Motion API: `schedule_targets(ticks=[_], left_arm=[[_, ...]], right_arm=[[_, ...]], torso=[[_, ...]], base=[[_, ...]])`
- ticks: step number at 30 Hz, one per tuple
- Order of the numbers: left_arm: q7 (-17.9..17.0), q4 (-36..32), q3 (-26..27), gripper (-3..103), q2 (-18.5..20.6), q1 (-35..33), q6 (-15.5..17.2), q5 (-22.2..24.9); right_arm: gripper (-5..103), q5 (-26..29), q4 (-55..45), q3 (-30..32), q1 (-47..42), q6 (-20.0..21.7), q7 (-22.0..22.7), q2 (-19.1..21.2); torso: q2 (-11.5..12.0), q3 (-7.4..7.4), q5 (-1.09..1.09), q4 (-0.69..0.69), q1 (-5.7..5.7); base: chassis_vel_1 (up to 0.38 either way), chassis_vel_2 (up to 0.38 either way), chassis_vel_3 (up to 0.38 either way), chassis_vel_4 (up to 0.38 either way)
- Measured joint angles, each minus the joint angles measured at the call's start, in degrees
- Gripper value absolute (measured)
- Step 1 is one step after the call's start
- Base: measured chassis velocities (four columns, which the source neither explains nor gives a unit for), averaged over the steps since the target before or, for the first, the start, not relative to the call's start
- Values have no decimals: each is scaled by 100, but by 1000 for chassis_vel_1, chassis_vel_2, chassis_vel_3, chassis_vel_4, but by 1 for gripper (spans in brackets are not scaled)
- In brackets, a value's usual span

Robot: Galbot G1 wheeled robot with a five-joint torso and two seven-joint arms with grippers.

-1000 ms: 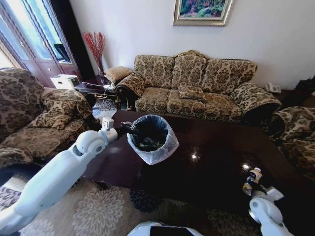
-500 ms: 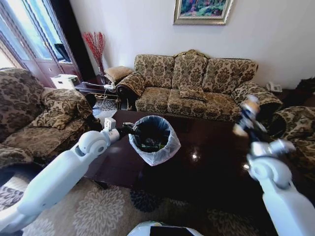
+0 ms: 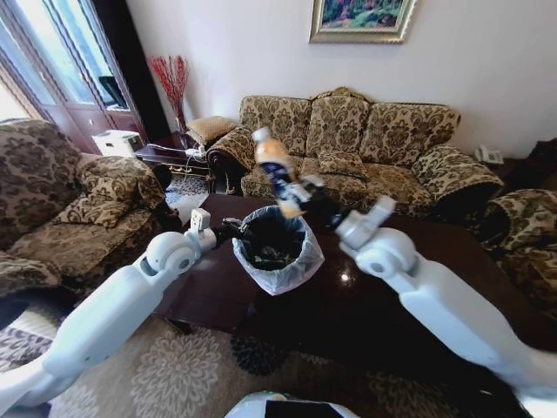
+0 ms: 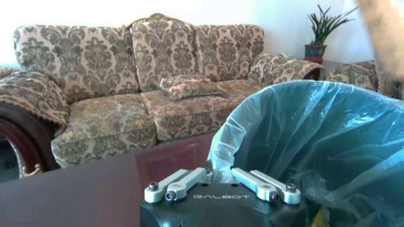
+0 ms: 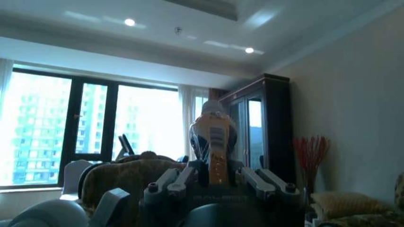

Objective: Move to the front of the table and place the trash on the table into the trash bin.

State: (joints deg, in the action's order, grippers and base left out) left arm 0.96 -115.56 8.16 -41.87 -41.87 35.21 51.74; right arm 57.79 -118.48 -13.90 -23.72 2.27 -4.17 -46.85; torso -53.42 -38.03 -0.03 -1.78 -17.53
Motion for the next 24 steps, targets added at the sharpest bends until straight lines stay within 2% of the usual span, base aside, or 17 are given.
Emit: schedule_targets(ticks=[5, 8, 11, 13, 14, 15, 17, 18, 20, 22, 23, 24], left_arm=[[-2, 6, 18, 2, -23, -16, 17, 106], [-11, 6, 18, 2, -23, -20, 18, 101], [-31, 9, 18, 2, -21, -23, 19, 64], [-31, 9, 18, 2, -18, -23, 19, 63], [-31, 11, 13, 2, -17, -16, 19, 60], [-28, 18, 0, 2, -25, -2, 19, 60], [-27, 21, -10, 2, -33, 7, 20, 60], [-26, 23, -21, 2, -45, 13, 22, 60], [-25, 23, -29, 2, -55, 16, 24, 60], [-23, 23, -37, 2, -69, 17, 27, 60], [-23, 23, -37, 2, -69, 17, 27, 60], [-22, 16, -38, 2, -70, 16, 28, 60]], right_arm=[[25, -594, 302, -155, -264, -179, -322, -28], [22, -849, 341, -152, -375, -204, -331, -1], [36, -1418, 410, -28, -587, -419, -474, 174], [36, -1476, 410, 23, -635, -441, -507, 208], [41, -1527, 378, 138, -747, -453, -532, 282], [53, -1530, 320, 244, -834, -457, -532, 334], [53, -1530, 284, 312, -893, -459, -532, 372], [64, -1523, 219, 412, -975, -459, -530, 422], [64, -1494, 172, 484, -1027, -457, -524, 451], [75, -1387, 63, 635, -1132, -426, -492, 516], [75, -1387, 63, 635, -1132, -426, -492, 516], [80, -1327, -2, 728, -1195, -394, -472, 557]], torso=[[0, 0, 2, 3, 0], [0, 0, 2, 2, 0], [0, 0, 2, 1, 0], [0, 0, 2, 1, 1], [0, 0, 3, 2, 0], [0, 0, 4, 2, 0], [0, 0, 4, 2, 0], [0, 0, 3, 2, 0], [0, 0, 3, 2, 0], [0, 0, 3, 2, 1], [0, 0, 3, 2, 1], [0, 0, 3, 2, 0]], base=[[0, 0, 0, 0], [0, 0, 0, 0], [0, 0, 0, 0], [0, 0, 0, 0], [0, 0, 0, 0], [0, 0, 0, 0], [0, 0, 0, 0], [0, 0, 0, 0], [0, 0, 0, 0], [0, 0, 0, 0], [0, 0, 0, 0], [0, 0, 0, 0]])
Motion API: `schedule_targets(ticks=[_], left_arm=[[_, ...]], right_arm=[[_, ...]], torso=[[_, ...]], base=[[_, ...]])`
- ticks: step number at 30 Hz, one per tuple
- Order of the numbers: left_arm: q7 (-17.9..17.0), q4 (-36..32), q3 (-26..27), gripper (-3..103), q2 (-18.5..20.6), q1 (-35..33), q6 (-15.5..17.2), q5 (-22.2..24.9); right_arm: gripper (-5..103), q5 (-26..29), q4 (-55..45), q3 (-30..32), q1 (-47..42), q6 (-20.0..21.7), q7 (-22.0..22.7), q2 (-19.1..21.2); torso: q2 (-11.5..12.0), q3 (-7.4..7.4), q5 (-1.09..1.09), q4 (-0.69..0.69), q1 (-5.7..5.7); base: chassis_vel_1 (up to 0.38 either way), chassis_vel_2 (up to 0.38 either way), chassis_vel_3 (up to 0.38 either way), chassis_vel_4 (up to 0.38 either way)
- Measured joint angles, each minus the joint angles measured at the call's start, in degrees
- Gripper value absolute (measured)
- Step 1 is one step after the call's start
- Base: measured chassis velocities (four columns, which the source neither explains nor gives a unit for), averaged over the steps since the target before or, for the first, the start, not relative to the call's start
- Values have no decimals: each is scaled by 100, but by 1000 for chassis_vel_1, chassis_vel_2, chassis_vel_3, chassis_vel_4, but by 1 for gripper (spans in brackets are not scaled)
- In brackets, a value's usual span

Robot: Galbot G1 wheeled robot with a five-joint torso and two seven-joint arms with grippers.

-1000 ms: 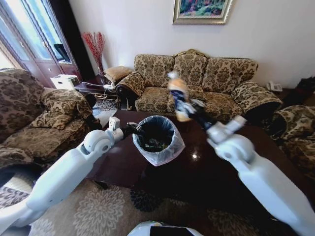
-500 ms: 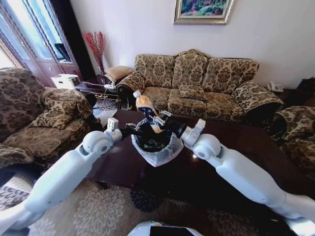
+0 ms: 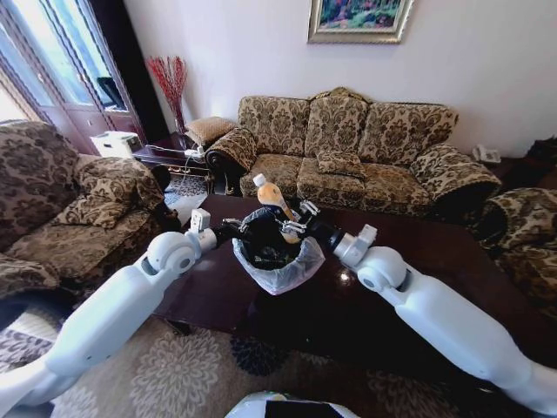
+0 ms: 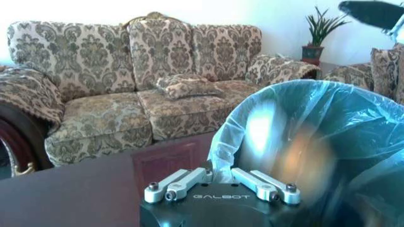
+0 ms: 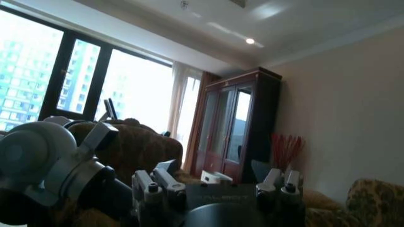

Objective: Move to the front of the table and place the trash on the table into the trash bin.

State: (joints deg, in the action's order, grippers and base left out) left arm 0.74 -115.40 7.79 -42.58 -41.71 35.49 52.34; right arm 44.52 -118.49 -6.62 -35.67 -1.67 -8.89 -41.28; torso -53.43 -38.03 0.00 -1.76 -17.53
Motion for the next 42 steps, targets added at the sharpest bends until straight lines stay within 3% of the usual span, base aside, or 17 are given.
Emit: schedule_targets(ticks=[2, 3, 4, 6, 7, 8, 10, 11, 13, 14, 15, 17, 20, 21, 24, 33, 42], left_arm=[[0, -14, 1, 2, 3, -3, 2, 1], [2, -27, 11, 2, 11, -4, 2, 4], [2, -27, 11, 2, 11, -4, 2, 4], [2, -36, 63, 2, 23, -21, 2, 8], [2, -37, 134, 2, 26, -55, 0, 9], [2, -37, 134, 2, 26, -55, 0, 9], [1, -27, 281, 2, 18, -143, -46, -8], [7, -18, 522, 2, -41, -262, -86, -39], [12, -41, 805, 2, -91, -408, -102, -79], [43, -106, 1219, 2, -152, -671, -125, -149], [117, -169, 1566, 2, -238, -932, -143, -233], [219, -218, 1833, 2, -311, -1116, -142, -295], [493, -361, 2615, 2, -466, -1637, -132, -473], [493, -361, 2615, 2, -466, -1637, -132, -473], [770, -633, 3291, 2, -548, -2419, -174, -648], [1018, -934, 3735, 2, -643, -3182, -348, -930], [1082, -1012, 3769, 2, -725, -3236, -374, -932]], right_arm=[[86, 65, -79, 141, -70, 31, 21, 44], [96, 133, -151, 285, -144, 54, 77, 75], [96, 133, -151, 285, -144, 54, 77, 75], [99, 310, -320, 647, -353, 196, 379, 131], [100, 487, -494, 966, -601, 404, 738, 186], [100, 487, -494, 966, -601, 404, 738, 186], [100, 661, -655, 1306, -989, 611, 1309, 240], [100, 698, -682, 1589, -1281, 691, 1662, 232], [100, 682, -665, 1746, -1449, 746, 1821, 183], [100, 596, -600, 1883, -1574, 835, 1957, 87], [100, 423, -592, 2163, -1828, 1043, 2050, -7], [100, 310, -633, 2511, -2085, 1211, 2069, -54], [100, 49, -928, 3578, -3122, 1579, 1933, -232], [100, 49, -928, 3578, -3122, 1579, 1933, -232], [100, -220, -1122, 4240, -3926, 1622, 1886, -595], [100, -626, -1402, 4292, -4282, 1598, 1984, -1058], [100, -808, -1633, 4227, -4407, 1583, 2066, -1191]], torso=[[0, 0, 0, 0, 0], [0, 0, 0, 0, 0], [0, 0, 0, 0, 0], [0, 0, 0, -1, 0], [0, 0, -2, -1, 0], [0, 0, -2, -1, 0], [0, 0, 0, 0, 0], [0, 0, -2, 1, 1], [-1, 0, -2, 5, 0], [-1, 0, 1, 4, 0], [-1, 0, 8, -6, 0], [-1, 0, 2, -6, 0], [-1, 0, -1, -1, 0], [-1, 0, -1, -1, 0], [-2, 2, -1, 2, 2], [-1, 0, -1, 0, -1], [-1, 0, -2, -1, -1]], base=[[0, 0, 0, 0], [0, 0, 0, 0], [0, 0, 0, 0], [0, 0, 0, 0], [0, 0, 0, 0], [0, 0, 0, 0], [0, 0, 0, 0], [0, 0, 0, 0], [0, 0, 0, 0], [0, 0, 0, 0], [0, 0, 0, 0], [0, 0, 0, 0], [0, 0, 0, 0], [0, 0, 0, 0], [0, 0, 0, 0], [34, -23, -22, 38], [176, -178, -193, 184]])
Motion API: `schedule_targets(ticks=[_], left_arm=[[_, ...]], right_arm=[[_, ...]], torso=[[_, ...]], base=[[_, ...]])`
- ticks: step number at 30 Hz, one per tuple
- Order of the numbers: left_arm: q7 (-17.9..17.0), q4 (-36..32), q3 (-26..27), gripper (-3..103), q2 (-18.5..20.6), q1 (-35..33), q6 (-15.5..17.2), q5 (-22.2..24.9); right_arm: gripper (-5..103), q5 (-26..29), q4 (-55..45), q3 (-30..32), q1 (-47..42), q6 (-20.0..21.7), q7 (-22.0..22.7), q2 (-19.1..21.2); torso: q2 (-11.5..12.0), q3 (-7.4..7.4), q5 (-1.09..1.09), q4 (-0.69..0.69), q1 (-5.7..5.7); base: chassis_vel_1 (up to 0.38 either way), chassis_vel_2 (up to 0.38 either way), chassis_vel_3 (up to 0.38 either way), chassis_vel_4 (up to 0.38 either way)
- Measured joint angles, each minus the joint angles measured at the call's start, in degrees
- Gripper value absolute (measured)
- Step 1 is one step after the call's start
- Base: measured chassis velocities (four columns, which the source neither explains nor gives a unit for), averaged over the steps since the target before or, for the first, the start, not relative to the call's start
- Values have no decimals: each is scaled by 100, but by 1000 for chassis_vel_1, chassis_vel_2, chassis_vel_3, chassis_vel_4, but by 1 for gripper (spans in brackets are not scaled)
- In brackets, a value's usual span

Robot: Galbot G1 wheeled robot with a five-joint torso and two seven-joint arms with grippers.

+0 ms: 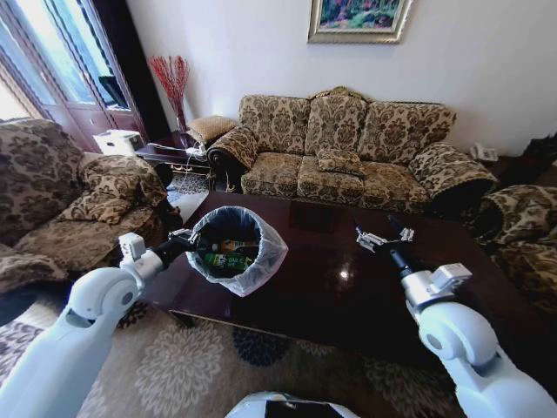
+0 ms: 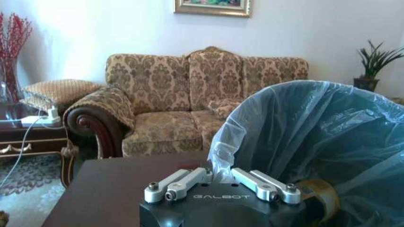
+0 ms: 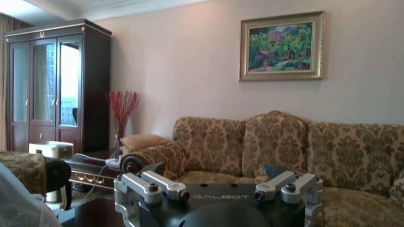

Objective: Move to the front of the table and place the trash on the table into the trash bin.

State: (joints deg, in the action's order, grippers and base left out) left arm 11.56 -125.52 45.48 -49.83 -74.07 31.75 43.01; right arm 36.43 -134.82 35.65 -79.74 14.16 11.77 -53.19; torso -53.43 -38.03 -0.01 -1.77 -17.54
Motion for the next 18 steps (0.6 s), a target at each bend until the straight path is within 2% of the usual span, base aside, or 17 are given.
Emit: schedule_targets(ticks=[4, 6, 18], left_arm=[[9, -69, -14, 2, -70, -6, 0, -2], [219, -82, 20, 2, -119, -20, -17, -146], [297, -123, 102, 2, -231, -122, -110, -258]], right_arm=[[100, -4, -26, 7, -3, -2, 26, 17], [100, -4, -44, -5, 1, 0, 41, 38], [100, -22, -5, -289, 169, 15, 84, 121]], torso=[[0, 0, 0, 0, 1], [-1, 1, 0, 1, 3], [1, 1, 4, 0, 2]], base=[[247, -273, -261, 292], [299, -288, -309, 277], [289, -304, -301, 281]])
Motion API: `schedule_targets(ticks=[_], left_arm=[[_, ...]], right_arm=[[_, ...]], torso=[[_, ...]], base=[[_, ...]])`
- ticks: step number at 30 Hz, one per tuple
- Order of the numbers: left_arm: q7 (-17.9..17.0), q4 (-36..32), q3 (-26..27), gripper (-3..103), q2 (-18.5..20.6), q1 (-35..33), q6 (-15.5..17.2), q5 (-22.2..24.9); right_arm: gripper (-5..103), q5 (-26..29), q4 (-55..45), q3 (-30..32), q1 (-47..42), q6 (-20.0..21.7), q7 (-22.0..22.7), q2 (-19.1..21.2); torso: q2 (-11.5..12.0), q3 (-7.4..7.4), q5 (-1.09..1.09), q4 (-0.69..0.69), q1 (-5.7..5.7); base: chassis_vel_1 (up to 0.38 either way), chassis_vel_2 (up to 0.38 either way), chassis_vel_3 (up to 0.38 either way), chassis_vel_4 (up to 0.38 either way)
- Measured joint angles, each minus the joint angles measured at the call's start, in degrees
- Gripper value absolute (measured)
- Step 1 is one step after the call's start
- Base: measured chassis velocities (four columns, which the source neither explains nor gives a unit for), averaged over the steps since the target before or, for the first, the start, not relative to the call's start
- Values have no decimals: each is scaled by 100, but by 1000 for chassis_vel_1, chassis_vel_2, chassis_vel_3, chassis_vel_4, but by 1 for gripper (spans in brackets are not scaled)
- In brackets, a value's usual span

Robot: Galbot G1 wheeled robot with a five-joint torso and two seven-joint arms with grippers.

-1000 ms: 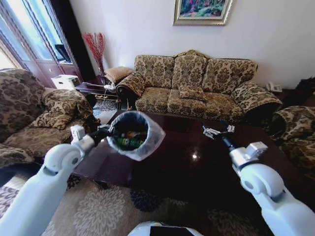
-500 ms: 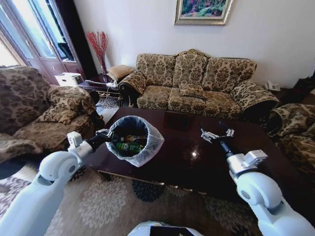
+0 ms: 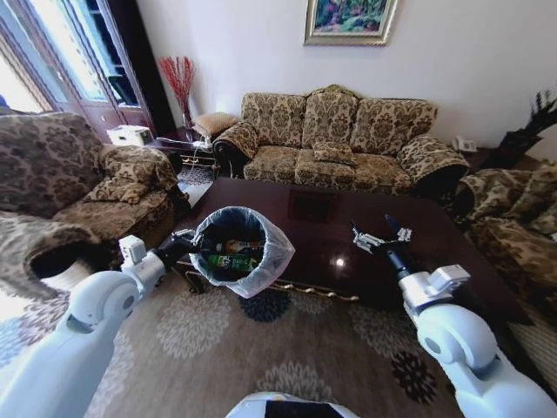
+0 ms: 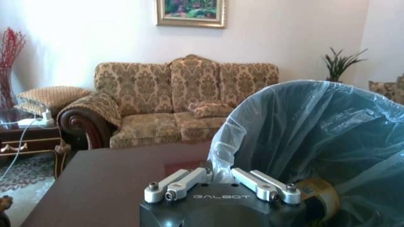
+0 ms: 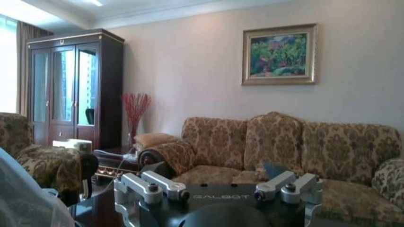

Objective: Move to the front of the table and place the trash on the table into the trash bin.

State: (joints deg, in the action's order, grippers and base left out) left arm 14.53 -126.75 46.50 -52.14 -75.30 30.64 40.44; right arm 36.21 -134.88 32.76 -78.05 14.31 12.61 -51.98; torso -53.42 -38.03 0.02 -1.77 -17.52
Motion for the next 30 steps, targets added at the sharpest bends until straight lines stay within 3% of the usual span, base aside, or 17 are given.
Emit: schedule_targets(ticks=[9, 16, 30], left_arm=[[116, 77, 138, 2, 10, -91, -101, 16], [150, 192, 147, 2, 3, -119, -179, 6], [364, 376, 81, 2, -6, -119, -283, -122]], right_arm=[[100, -62, 258, -235, 241, -99, 34, 7], [100, -139, 391, -303, 273, -118, 29, -35], [100, -166, 663, -505, 504, -135, 18, -71]], torso=[[56, 35, -1, 2, 31], [122, 60, -3, 1, 53], [536, 298, -2, 2, 245]], base=[[185, -249, -235, 193], [-1, 3, -4, -16], [-2, 4, 2, -3]])
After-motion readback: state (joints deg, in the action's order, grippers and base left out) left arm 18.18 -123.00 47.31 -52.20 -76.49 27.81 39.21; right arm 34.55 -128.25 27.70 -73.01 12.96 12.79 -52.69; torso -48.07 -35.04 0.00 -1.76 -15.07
